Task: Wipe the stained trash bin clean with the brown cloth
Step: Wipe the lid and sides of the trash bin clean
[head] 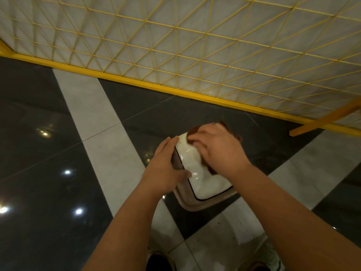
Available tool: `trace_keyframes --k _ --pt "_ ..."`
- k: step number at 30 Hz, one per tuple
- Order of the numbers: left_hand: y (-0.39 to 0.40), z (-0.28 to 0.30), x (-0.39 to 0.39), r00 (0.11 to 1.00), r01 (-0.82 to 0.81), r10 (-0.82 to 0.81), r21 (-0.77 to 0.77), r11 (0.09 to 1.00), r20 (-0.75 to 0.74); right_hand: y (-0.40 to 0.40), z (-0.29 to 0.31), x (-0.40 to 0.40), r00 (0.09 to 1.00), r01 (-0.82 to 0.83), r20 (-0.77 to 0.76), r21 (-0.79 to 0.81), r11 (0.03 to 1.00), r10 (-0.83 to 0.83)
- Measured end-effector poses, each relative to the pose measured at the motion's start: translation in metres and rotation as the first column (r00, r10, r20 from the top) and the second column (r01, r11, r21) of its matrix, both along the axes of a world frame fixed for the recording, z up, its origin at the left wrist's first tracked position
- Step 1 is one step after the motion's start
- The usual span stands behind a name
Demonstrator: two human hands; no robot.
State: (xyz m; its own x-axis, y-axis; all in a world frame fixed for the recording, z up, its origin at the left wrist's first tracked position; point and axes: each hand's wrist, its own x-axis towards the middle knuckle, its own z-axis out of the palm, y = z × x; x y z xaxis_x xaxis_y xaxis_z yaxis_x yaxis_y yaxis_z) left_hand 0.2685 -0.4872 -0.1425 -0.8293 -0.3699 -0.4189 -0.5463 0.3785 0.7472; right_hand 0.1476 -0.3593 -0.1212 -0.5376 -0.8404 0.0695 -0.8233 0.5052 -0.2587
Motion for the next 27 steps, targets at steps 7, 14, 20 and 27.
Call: trace_keyframes --k 7,14,20,27 --pt "-0.002 0.002 -0.001 0.999 -0.021 0.024 0.103 0.994 -0.028 0.031 -0.009 -0.028 0.889 0.453 0.120 -0.078 0.888 -0.443" --pt "-0.005 -0.004 -0.007 0.994 -0.072 0.072 0.009 0.997 -0.084 0.022 -0.021 0.029 0.996 0.032 -0.082 -0.093 0.995 -0.039" --pt "0.000 -0.008 -0.012 0.997 -0.050 0.043 -0.126 0.991 -0.057 0.058 -0.041 0.048 0.941 -0.335 0.055 0.035 0.942 0.333" --pt "0.001 -0.010 -0.015 0.999 -0.032 0.026 -0.148 0.988 -0.042 0.066 -0.019 0.016 0.980 -0.198 -0.036 -0.044 0.979 0.196"
